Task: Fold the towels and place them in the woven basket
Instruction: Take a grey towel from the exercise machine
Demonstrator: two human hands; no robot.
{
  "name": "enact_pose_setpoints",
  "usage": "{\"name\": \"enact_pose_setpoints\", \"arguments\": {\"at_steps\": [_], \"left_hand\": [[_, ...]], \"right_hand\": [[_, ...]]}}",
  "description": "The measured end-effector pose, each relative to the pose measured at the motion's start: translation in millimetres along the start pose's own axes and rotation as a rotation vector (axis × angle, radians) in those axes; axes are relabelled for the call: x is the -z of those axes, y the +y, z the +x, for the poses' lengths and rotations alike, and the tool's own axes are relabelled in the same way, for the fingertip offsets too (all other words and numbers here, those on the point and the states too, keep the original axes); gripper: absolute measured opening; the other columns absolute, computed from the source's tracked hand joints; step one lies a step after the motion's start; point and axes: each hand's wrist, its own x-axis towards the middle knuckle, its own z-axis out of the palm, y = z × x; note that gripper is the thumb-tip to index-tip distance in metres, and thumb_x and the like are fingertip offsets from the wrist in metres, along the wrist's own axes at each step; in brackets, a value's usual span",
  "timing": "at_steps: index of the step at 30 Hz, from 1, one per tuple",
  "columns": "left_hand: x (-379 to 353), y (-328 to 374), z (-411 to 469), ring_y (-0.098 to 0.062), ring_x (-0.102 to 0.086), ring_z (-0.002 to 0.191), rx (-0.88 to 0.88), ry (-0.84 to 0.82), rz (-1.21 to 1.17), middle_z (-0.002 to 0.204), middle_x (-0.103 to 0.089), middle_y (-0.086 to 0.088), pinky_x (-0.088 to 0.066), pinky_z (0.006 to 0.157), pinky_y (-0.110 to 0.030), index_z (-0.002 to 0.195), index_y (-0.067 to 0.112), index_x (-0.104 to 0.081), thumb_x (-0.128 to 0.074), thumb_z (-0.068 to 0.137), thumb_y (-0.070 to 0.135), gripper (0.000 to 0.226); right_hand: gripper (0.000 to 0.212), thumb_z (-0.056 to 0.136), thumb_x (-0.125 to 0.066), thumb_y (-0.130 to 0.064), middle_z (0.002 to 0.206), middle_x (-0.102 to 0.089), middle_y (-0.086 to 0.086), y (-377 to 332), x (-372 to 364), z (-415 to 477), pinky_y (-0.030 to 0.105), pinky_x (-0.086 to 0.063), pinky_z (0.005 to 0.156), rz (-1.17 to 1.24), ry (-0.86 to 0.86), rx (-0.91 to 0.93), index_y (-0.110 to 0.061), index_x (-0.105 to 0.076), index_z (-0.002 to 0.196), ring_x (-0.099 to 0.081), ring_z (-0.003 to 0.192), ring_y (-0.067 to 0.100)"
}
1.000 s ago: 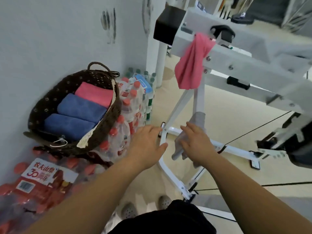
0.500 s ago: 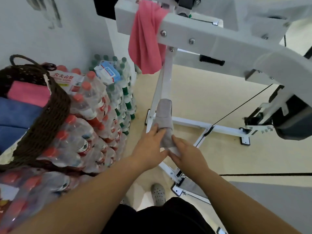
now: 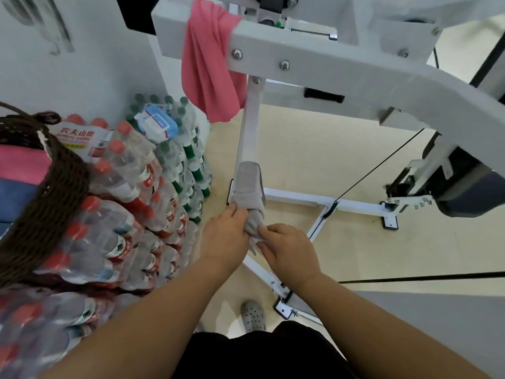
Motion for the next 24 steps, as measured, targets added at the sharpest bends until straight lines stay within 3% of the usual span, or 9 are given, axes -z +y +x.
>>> {"name": "enact_pose_setpoints", "arguments": {"at_steps": [3,6,10,13,20,24], "left_hand": [[5.5,1.3,-0.5,-0.032,-0.05,0.058,-0.04,0.091,-0.053,0.078,-0.056,-0.008,-0.03,0.055,-0.032,0.074,0.021,-0.039,-0.053,0.078,0.015,0.016],[9.9,1.6,-7.0,-0.029,-0.052,0.064,0.03,0.096,-0.071,0.081,-0.056,-0.004,-0.038,0.055,-0.035,0.077,0.015,-0.046,-0.058,0.084,0.014,0.014],[24.3,5.6,-29.6,-0.022,-0.053,0.079,0.015,0.109,-0.245,0.092,-0.056,-0.002,-0.047,0.068,-0.038,0.086,0.014,-0.057,-0.061,0.089,0.013,0.005],[40.3,6.9,-51.8,-0.019,-0.052,0.078,0.092,0.091,-0.389,0.087,-0.057,0.0,-0.047,0.069,-0.04,0.086,0.019,-0.054,-0.057,0.095,0.014,0.01],[53.0,-13.4,-128.0,-0.02,-0.056,0.075,0.403,0.223,-0.545,0.079,-0.061,0.0,-0.048,0.067,-0.038,0.086,0.023,-0.057,-0.057,0.096,0.014,0.014],[65.9,-22.2,-177.1,-0.019,-0.054,0.069,0.518,0.317,-0.574,0.078,-0.061,-0.003,-0.044,0.063,-0.03,0.084,0.023,-0.059,-0.058,0.096,0.01,0.018]], "right_hand": [[0.033,0.088,-0.053,-0.038,0.098,-0.068,0.0,-1.6,-0.6,-0.6,0.039,-0.052,0.067,-0.019,0.007,-0.007,-0.023,-0.069,0.114,-0.063,0.08,0.027],[0.03,0.084,-0.063,-0.035,0.1,-0.067,0.0,-5.1,0.0,-1.2,0.041,-0.053,0.069,-0.026,0.036,-0.019,-0.022,-0.07,0.11,-0.062,0.081,0.028],[0.022,0.085,-0.058,-0.038,0.095,-0.065,-0.004,-8.5,1.2,3.4,0.037,-0.048,0.068,-0.139,0.039,-0.002,-0.025,-0.071,0.098,-0.058,0.08,0.025],[0.011,0.084,-0.063,-0.031,0.087,-0.064,-0.003,-15.6,3.9,7.3,0.036,-0.047,0.063,-0.133,0.074,0.095,-0.024,-0.07,0.089,-0.058,0.076,0.026],[0.022,0.09,-0.051,-0.028,0.095,-0.069,0.002,-43.6,-7.6,1.7,0.04,-0.052,0.081,-0.076,0.041,0.372,-0.019,-0.071,0.094,-0.064,0.087,0.026],[0.026,0.091,-0.047,-0.027,0.097,-0.07,0.002,-74.4,-10.9,-9.5,0.039,-0.055,0.079,-0.108,-0.023,0.54,-0.019,-0.07,0.1,-0.066,0.087,0.025]]}}
